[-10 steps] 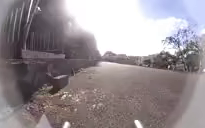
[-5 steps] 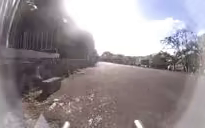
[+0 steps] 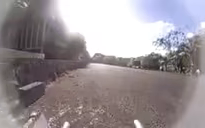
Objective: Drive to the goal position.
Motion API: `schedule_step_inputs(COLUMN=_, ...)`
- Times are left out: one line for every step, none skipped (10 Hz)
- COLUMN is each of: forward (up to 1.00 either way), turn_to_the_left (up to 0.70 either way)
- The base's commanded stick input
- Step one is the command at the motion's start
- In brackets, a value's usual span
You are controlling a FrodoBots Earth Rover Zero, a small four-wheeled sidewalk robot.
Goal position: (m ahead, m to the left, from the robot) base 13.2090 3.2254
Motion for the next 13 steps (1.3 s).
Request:
schedule_step_inputs(forward=0.70, turn_to_the_left=0.00)
schedule_step_inputs(forward=0.70, turn_to_the_left=0.00)
schedule_step_inputs(forward=0.70, turn_to_the_left=0.00)
schedule_step_inputs(forward=0.70, turn_to_the_left=0.00)
schedule_step_inputs(forward=0.70, turn_to_the_left=0.00)
schedule_step_inputs(forward=0.70, turn_to_the_left=0.00)
schedule_step_inputs(forward=0.70, turn_to_the_left=-0.24)
schedule_step_inputs(forward=0.70, turn_to_the_left=-0.29)
schedule_step_inputs(forward=0.70, turn_to_the_left=-0.35)
schedule_step_inputs(forward=0.70, turn_to_the_left=-0.35)
schedule_step_inputs(forward=0.70, turn_to_the_left=-0.35)
schedule_step_inputs(forward=0.70, turn_to_the_left=0.00)
schedule_step_inputs(forward=0.70, turn_to_the_left=0.00)
